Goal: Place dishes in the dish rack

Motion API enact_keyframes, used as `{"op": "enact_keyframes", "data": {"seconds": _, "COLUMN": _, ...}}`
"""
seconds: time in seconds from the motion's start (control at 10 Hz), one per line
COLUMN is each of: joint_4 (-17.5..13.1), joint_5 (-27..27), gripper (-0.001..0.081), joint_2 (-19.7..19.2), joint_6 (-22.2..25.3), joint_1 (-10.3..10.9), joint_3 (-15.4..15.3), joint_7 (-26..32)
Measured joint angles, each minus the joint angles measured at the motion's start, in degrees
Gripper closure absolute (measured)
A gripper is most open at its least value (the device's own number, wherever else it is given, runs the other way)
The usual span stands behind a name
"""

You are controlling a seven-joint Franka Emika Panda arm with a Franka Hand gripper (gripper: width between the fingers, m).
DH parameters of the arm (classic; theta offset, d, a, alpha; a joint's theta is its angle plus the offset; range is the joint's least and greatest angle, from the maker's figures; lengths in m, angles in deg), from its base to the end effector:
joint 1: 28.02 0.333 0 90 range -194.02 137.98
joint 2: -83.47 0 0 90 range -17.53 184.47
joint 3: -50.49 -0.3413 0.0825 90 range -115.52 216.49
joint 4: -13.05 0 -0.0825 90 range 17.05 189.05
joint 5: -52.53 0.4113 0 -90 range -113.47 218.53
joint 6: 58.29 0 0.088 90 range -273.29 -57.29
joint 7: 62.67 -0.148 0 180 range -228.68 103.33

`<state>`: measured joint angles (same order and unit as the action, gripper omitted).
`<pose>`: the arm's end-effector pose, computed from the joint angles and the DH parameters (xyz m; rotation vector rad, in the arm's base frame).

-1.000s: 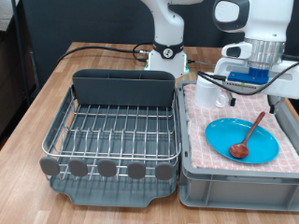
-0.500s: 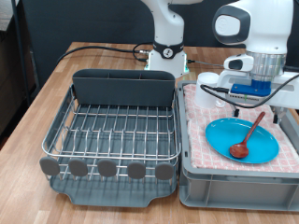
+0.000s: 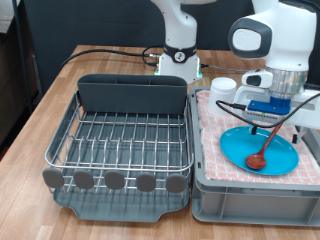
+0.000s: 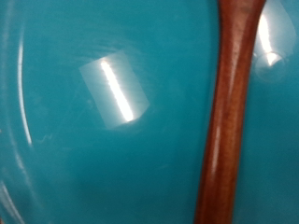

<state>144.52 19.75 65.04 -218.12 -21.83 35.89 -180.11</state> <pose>0.5285 0.2235 0.1905 -2.4867 1.6782 -0.3409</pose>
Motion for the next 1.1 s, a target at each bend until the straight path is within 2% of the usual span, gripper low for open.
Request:
{"op": "enact_keyframes", "data": {"seconds": 0.2, "joint_4": -0.45, "joint_5": -0.55, "gripper": 0.0004, "joint_2": -1.01, "joint_6": 0.00, "joint_1": 0.79, "joint_3": 0.83, "joint_7": -1.21}}
{"op": "enact_keyframes", "data": {"seconds": 0.3, "joint_4": -0.58, "joint_5": -1.06, "gripper": 0.0077, "joint_2": -1.27, "joint_6": 0.00, "joint_1": 1.17, "joint_3": 1.23, "joint_7": -2.19}}
{"op": "enact_keyframes", "data": {"seconds": 0.4, "joint_4": -0.60, "joint_5": -1.38, "gripper": 0.0077, "joint_2": -1.37, "joint_6": 0.00, "joint_1": 1.51, "joint_3": 1.58, "joint_7": -2.93}}
{"op": "enact_keyframes", "data": {"seconds": 0.5, "joint_4": -0.60, "joint_5": -1.59, "gripper": 0.0238, "joint_2": -1.43, "joint_6": 0.00, "joint_1": 1.90, "joint_3": 1.98, "joint_7": -3.61}}
{"op": "enact_keyframes", "data": {"seconds": 0.6, "joint_4": -0.60, "joint_5": -1.64, "gripper": 0.0238, "joint_2": -1.50, "joint_6": 0.02, "joint_1": 2.15, "joint_3": 2.19, "joint_7": -4.03}}
{"op": "enact_keyframes", "data": {"seconds": 0.7, "joint_4": -0.60, "joint_5": -1.66, "gripper": 0.0418, "joint_2": -1.59, "joint_6": 0.03, "joint_1": 2.32, "joint_3": 2.29, "joint_7": -4.39}}
{"op": "enact_keyframes", "data": {"seconds": 0.8, "joint_4": -0.60, "joint_5": -1.67, "gripper": 0.0418, "joint_2": -1.69, "joint_6": 0.04, "joint_1": 2.41, "joint_3": 2.35, "joint_7": -4.54}}
{"op": "enact_keyframes", "data": {"seconds": 0.9, "joint_4": -0.60, "joint_5": -1.69, "gripper": 0.0620, "joint_2": -1.73, "joint_6": 0.10, "joint_1": 2.45, "joint_3": 2.37, "joint_7": -4.60}}
{"op": "enact_keyframes", "data": {"seconds": 1.0, "joint_4": -0.68, "joint_5": -1.71, "gripper": 0.0718, "joint_2": -1.72, "joint_6": 0.48, "joint_1": 2.50, "joint_3": 2.37, "joint_7": -4.61}}
{"op": "enact_keyframes", "data": {"seconds": 1.1, "joint_4": -0.88, "joint_5": -1.71, "gripper": 0.0718, "joint_2": -1.61, "joint_6": 1.36, "joint_1": 2.55, "joint_3": 2.34, "joint_7": -4.61}}
